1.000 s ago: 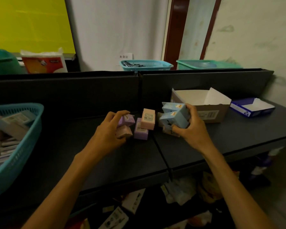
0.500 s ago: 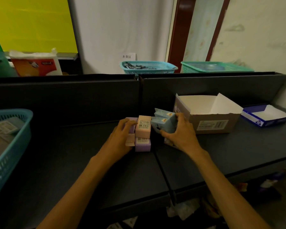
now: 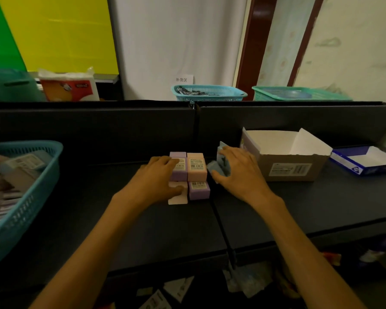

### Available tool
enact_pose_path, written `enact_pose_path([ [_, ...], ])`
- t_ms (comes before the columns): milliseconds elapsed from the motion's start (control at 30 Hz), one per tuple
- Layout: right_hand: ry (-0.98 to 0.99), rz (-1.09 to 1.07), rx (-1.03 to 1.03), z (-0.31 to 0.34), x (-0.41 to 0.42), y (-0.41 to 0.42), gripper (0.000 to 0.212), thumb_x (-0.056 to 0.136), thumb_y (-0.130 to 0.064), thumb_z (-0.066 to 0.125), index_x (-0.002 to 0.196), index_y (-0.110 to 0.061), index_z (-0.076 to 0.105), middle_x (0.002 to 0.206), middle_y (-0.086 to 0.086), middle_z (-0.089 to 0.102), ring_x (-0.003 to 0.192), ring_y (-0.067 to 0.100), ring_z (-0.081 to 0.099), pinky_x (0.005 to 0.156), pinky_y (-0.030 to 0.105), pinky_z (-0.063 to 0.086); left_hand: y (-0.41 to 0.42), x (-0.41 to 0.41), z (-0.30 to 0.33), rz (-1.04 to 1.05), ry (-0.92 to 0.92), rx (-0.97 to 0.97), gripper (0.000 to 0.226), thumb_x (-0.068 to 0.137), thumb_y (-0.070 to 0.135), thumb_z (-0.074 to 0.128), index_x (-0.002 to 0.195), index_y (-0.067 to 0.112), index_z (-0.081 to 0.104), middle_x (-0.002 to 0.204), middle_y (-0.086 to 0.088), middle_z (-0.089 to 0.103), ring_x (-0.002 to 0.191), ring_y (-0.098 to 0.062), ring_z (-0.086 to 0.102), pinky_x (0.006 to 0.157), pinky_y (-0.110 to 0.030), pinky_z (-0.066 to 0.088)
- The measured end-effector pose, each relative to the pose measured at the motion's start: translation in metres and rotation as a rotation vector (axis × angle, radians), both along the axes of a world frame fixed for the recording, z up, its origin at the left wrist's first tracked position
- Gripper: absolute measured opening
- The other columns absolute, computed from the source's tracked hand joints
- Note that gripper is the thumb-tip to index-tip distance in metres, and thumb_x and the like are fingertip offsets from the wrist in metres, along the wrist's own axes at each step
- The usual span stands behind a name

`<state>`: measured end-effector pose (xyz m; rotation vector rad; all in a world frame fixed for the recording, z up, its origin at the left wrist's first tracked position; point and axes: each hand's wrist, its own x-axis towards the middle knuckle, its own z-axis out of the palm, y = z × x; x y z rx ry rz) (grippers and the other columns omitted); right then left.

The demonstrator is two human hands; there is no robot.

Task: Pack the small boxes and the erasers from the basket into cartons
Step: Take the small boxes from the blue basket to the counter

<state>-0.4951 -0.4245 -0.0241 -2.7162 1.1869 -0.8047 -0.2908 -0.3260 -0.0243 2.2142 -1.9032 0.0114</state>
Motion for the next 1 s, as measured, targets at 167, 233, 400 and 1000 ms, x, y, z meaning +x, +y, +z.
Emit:
enact_pose_path([
  [167, 0.078, 0.082, 0.054, -0.004, 0.014, 0.026, 0.066, 0.087, -0.044, 0.061, 0.144, -0.024, 0.034, 0.149, -0.002, 0.035, 0.139, 0.015, 0.026, 0.115, 0.034, 0.016, 0.031, -0.002, 0.009, 0.093, -0.066, 0.005, 0.081, 0.081, 0.05, 0.062, 0.146, 0.029, 0.019, 0.15, 0.001, 0.027, 0.138, -0.021, 0.023, 0.108, -0.043, 0.028],
  [233, 0.082, 0.115, 0.081, -0.006, 0.02, 0.038, 0.064, 0.088, -0.042, 0.06, 0.144, -0.023, 0.033, 0.149, -0.001, 0.035, 0.138, 0.015, 0.026, 0.115, 0.033, 0.016, 0.046, -0.001, 0.009, 0.142, -0.093, 0.036, 0.081, 0.082, 0.05, 0.061, 0.146, 0.028, 0.018, 0.151, 0.0, 0.026, 0.138, -0.022, 0.023, 0.109, -0.043, 0.028],
  [400, 0.099, 0.17, 0.057, -0.001, 0.041, 0.065, 0.065, 0.089, -0.043, 0.059, 0.144, -0.022, 0.033, 0.147, -0.001, 0.037, 0.136, 0.016, 0.03, 0.113, 0.03, 0.017, 0.087, 0.015, 0.022, 0.219, -0.14, 0.081, 0.079, 0.085, 0.05, 0.057, 0.148, 0.026, 0.016, 0.151, -0.002, 0.026, 0.138, -0.023, 0.024, 0.108, -0.044, 0.03],
  [1000, 0.064, 0.375, 0.005, 0.014, 0.253, 0.191, 0.062, 0.088, -0.044, 0.059, 0.142, -0.023, 0.038, 0.146, -0.003, 0.042, 0.134, 0.013, 0.035, 0.112, 0.033, 0.025, 0.258, 0.214, 0.052, 0.363, -0.158, -0.074, 0.064, 0.084, 0.045, 0.058, 0.139, 0.028, 0.032, 0.143, 0.001, 0.039, 0.126, -0.024, 0.039, 0.097, -0.042, 0.041],
])
